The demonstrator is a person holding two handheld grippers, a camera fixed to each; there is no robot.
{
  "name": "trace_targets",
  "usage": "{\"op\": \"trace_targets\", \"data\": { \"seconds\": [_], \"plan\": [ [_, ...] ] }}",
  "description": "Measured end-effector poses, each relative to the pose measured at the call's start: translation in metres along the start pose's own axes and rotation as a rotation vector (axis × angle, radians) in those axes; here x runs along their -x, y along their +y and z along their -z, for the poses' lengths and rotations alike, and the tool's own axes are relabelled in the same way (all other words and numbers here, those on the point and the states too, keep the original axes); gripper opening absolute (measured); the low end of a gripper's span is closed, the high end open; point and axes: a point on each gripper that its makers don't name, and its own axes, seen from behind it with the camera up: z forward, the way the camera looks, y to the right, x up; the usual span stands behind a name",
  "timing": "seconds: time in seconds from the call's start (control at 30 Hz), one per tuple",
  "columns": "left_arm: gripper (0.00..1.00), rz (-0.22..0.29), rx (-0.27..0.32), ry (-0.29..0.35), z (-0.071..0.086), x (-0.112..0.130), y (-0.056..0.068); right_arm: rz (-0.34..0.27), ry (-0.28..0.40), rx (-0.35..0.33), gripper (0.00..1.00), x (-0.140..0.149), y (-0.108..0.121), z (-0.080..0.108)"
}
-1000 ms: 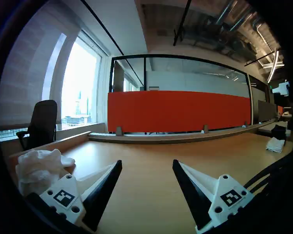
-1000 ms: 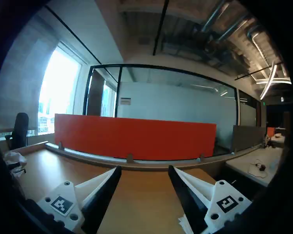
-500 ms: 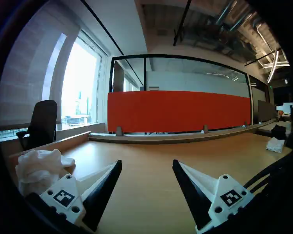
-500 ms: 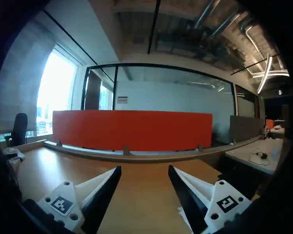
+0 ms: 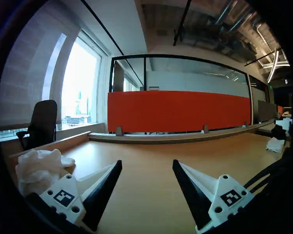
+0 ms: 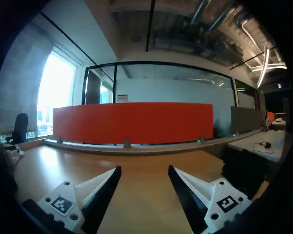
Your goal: Fold towel
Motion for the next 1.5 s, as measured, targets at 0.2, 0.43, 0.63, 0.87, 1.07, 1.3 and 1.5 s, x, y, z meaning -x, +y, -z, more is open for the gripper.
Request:
{"op": "trace_targets", "data": {
  "seconds": [0.2,0.43,0.63,0.87,1.07,1.3,1.5],
  "plan": [
    [0.96,0.0,0.0,0.0,0.0,0.0,0.0,-0.033,-0.008,0.033,0.93,0.015,0.012,-0.004],
    [0.96,0.0,0.0,0.0,0.001,0.0,0.0,-0.046,-0.016,0.021,0.93,0.025,0.008,-0.004],
    [0.96,0.0,0.0,0.0,0.001,0.0,0.0,-0.041,-0.012,0.004,0.93,0.03,0.002,-0.006],
    [0.96,0.0,0.0,0.0,0.001,0.0,0.0,-0.028,-0.014,-0.003,0.93,0.038,-0.003,-0.008],
    [0.96,0.0,0.0,0.0,0.001,0.0,0.0,-0.023,-0.014,-0.015,0.93,0.036,-0.009,-0.007],
    [0.96,0.0,0.0,0.0,0.001,0.0,0.0,-0.006,-0.005,-0.026,0.93,0.032,-0.018,-0.003],
    [0.96,0.0,0.0,0.0,0.0,0.0,0.0,0.016,0.0,-0.036,0.93,0.033,-0.022,-0.001]
  ]
}}
